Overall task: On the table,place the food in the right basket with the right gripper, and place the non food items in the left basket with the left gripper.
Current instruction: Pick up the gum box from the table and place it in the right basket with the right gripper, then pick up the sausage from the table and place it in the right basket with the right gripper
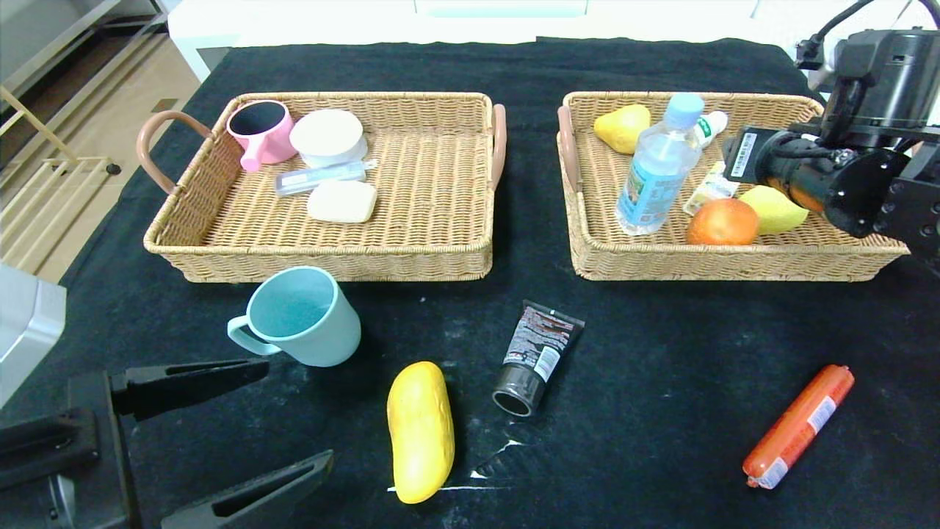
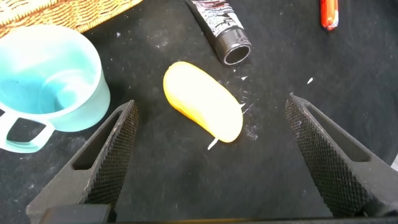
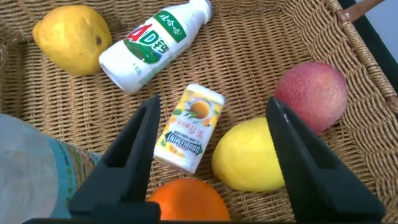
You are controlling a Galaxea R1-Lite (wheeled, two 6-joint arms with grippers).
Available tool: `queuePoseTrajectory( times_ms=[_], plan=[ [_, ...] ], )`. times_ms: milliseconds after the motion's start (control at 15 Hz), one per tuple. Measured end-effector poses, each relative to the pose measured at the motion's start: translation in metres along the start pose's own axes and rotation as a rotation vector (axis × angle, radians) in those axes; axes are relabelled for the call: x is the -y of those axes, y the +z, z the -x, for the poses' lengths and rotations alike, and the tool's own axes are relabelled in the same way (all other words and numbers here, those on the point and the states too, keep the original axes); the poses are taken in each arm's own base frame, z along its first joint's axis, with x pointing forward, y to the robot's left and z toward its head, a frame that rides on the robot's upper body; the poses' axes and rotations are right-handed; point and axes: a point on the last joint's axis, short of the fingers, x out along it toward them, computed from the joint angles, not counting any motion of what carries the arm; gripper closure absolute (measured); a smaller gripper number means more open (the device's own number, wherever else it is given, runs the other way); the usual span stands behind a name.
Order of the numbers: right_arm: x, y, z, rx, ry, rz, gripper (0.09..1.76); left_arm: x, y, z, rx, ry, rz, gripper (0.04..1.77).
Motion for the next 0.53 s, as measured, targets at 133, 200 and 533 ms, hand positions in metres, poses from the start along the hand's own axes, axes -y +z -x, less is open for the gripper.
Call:
queuePoseTrajectory(
  times_ms=[133,200,533],
  plan=[
    [-0.001,0.001,0.002,0.0,0.005,0.007,0.48,0.0,0.0,0.0,-0.001,0.0,0.0,0.09],
    [0.0,0.001,0.003,0.0,0.005,0.008,0.44,0.0,0.0,0.0,-0.002,0.0,0.0,0.09],
    [0.0,0.001,0.015,-0.041,0.014,0.039,0.3,0.0,-0.001,-0.001,-0.008,-0.001,0.001,0.09]
  ],
)
